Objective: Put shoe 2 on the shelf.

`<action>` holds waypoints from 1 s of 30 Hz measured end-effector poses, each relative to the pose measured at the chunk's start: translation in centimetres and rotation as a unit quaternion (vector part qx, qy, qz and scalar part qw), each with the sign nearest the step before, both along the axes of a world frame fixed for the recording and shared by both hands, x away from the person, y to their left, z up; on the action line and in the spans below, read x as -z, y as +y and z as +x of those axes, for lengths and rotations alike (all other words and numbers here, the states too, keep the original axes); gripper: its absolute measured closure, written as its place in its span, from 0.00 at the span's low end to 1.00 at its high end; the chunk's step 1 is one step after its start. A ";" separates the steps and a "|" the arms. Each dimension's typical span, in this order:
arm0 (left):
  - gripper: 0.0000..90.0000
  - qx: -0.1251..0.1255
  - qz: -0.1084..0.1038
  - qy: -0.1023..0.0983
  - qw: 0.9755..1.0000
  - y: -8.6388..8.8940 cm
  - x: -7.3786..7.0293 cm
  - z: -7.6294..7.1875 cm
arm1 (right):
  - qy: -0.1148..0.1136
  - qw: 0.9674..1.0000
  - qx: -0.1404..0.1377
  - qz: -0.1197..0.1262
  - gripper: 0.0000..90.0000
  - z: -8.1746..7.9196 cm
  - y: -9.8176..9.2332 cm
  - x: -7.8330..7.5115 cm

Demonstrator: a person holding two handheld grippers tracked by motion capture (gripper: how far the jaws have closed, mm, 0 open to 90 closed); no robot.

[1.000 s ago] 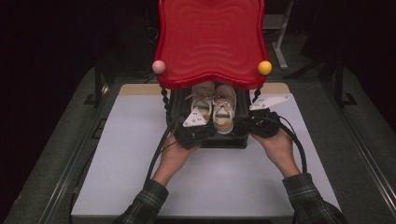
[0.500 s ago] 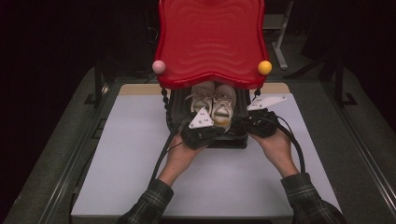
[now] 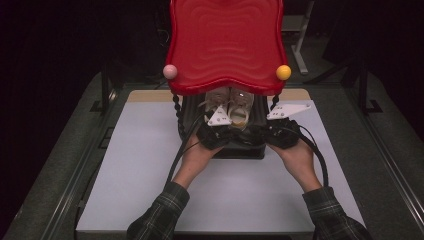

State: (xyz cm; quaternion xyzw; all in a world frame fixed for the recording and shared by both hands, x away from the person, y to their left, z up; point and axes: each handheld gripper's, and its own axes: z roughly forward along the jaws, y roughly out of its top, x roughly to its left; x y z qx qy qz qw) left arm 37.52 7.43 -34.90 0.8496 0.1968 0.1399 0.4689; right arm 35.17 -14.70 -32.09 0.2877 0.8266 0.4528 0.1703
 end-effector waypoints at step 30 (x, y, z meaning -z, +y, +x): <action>0.60 -0.042 0.014 0.034 0.998 10.3 0.9 -6.8 | 0.049 0.999 -0.003 0.014 0.67 -3.8 -3.4 3.2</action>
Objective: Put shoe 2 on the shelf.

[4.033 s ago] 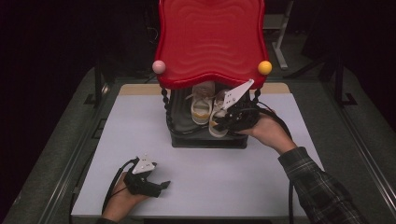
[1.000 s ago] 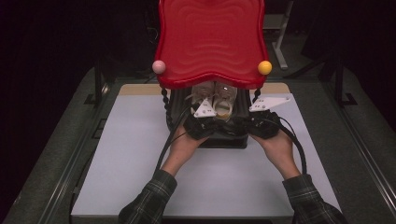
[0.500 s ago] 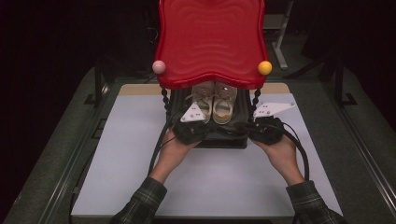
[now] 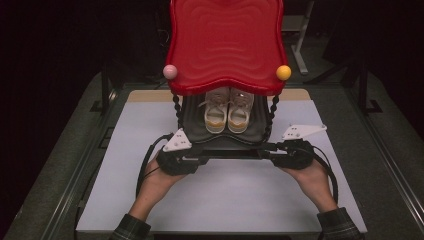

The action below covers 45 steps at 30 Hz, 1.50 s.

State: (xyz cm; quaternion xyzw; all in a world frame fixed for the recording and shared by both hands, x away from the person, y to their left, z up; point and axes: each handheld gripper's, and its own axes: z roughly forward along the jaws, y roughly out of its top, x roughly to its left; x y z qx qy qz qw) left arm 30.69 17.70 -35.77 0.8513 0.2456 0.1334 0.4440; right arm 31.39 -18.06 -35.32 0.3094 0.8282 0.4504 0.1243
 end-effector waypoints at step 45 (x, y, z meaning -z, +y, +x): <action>0.14 -0.087 0.067 0.052 0.993 11.3 9.4 -5.7 | 0.061 0.983 0.150 -0.091 0.02 -5.6 -9.8 10.5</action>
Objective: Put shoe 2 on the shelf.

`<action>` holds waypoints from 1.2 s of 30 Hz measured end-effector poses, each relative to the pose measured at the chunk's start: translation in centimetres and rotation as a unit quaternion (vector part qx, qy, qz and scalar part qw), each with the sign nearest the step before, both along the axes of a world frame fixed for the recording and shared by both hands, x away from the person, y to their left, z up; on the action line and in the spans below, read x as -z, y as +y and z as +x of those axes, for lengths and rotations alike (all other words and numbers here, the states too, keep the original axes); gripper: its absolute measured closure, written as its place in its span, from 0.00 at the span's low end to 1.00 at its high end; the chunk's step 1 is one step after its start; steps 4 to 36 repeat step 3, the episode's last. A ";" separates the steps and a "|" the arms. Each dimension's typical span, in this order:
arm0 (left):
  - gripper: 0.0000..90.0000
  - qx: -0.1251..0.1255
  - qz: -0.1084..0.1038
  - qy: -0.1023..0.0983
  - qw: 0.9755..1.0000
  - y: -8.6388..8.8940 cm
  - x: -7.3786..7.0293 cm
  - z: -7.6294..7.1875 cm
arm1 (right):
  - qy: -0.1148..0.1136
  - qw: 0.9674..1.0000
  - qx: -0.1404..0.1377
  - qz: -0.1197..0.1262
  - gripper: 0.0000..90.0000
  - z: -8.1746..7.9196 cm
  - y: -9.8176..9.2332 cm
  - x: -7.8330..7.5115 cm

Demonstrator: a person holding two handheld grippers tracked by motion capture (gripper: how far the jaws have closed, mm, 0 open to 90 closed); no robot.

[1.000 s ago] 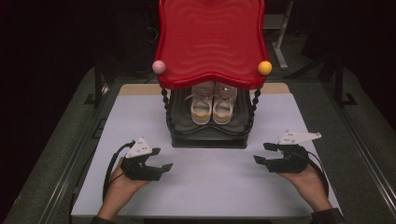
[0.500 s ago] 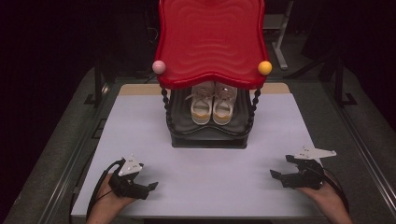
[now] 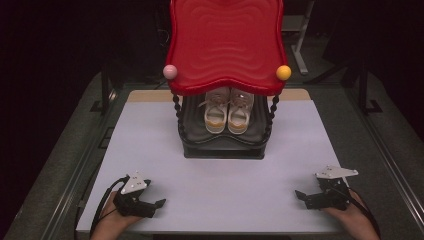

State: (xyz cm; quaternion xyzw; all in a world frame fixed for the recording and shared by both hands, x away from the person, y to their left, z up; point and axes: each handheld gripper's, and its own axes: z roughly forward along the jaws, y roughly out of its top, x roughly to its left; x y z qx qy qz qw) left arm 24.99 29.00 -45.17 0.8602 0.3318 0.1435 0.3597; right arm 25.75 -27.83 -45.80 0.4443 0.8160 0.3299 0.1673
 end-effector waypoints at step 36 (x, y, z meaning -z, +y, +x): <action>0.14 0.000 0.000 0.000 1.000 0.0 0.0 0.0 | -0.001 1.000 0.000 0.000 0.02 0.0 0.0 0.0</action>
